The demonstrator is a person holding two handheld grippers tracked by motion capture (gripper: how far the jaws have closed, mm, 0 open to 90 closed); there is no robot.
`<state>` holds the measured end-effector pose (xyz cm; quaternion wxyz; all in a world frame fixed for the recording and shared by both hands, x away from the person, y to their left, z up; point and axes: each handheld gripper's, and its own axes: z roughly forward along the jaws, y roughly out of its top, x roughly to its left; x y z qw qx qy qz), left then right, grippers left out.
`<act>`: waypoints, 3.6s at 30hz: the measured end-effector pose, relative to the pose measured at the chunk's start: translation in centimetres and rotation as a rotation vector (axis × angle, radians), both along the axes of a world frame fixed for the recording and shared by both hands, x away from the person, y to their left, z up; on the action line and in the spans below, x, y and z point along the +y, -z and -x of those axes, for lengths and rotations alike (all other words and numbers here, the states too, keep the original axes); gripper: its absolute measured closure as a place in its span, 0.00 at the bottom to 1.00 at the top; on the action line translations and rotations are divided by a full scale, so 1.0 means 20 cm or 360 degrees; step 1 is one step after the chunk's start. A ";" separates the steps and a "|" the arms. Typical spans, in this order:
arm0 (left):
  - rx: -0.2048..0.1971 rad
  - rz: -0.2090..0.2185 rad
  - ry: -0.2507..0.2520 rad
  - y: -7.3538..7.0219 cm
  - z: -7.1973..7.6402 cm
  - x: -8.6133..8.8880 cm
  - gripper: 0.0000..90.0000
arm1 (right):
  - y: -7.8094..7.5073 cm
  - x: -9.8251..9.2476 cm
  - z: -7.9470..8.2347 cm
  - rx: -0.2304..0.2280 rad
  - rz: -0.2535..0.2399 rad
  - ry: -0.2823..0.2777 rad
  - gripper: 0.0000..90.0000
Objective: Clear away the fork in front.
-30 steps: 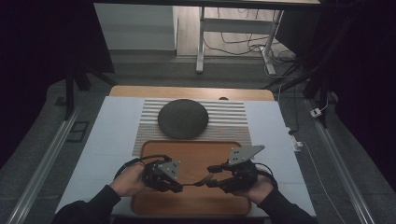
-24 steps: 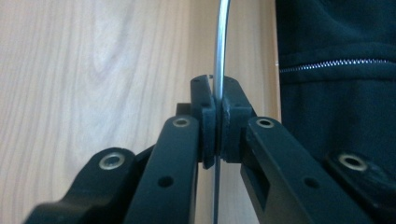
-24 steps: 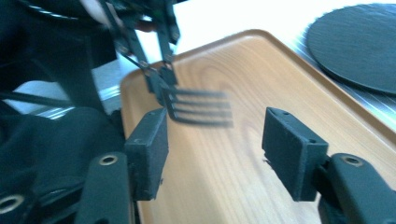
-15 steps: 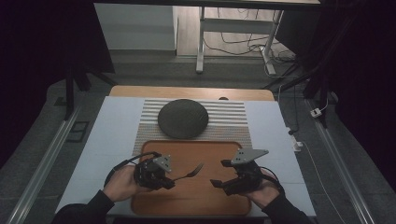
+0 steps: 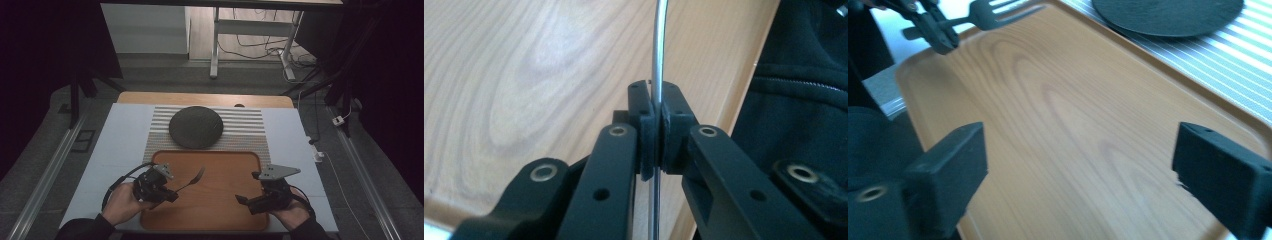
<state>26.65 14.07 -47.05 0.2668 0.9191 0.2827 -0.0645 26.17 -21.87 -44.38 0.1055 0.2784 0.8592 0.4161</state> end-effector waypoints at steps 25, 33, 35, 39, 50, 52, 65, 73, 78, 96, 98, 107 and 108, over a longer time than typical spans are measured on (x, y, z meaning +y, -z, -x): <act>0.0162 -0.0079 -0.0464 0.13 -0.03 0.10 0.95 | 0.01 -0.18 0.11 -0.0067 0.0039 0.0252 0.00; 0.0169 -0.0146 -0.0475 0.20 -0.05 0.07 0.92 | 0.01 -0.21 0.12 -0.0065 0.0028 0.0274 0.00; 0.0156 -0.0142 -0.0473 0.20 -0.05 0.07 0.85 | 0.01 -0.21 0.12 -0.0064 0.0026 0.0278 0.00; 0.0138 -0.0108 -0.0461 0.18 -0.05 0.07 0.73 | 0.01 -0.22 0.13 -0.0061 0.0011 0.0289 0.00; 0.0048 0.0113 -0.0332 0.07 -0.11 0.00 0.98 | 0.01 -0.24 0.12 -0.0038 0.0004 0.0324 0.00; 0.0047 0.0112 -0.0304 0.08 -0.12 -0.02 0.98 | 0.01 -0.24 0.12 -0.0036 0.0015 0.0321 0.00; 0.0054 -0.0005 -0.0166 0.22 -0.20 -0.23 0.98 | 0.01 -0.24 0.12 -0.0011 0.0028 0.0313 0.00; -0.0009 -0.0047 -0.0232 0.22 -0.22 -0.18 0.98 | 0.01 -0.24 0.11 0.0000 0.0025 0.0310 0.00; -0.0029 -0.0083 -0.0296 0.21 -0.24 -0.14 0.98 | 0.01 -0.24 0.11 -0.0004 0.0037 0.0303 0.00; 0.0051 -0.0094 -0.0532 0.22 -0.35 0.11 0.98 | 0.01 -0.24 0.11 0.0003 0.0021 0.0303 0.00; 0.0060 -0.0087 -0.0556 0.22 -0.36 0.13 0.98 | 0.01 -0.24 0.11 0.0003 0.0025 0.0303 0.00; 0.0077 -0.0090 -0.0635 0.22 -0.37 0.20 0.95 | 0.01 -0.24 0.11 0.0006 0.0022 0.0307 0.00; 0.0077 -0.0093 -0.0641 0.22 -0.37 0.20 0.95 | 0.01 -0.24 0.11 0.0006 0.0022 0.0307 0.00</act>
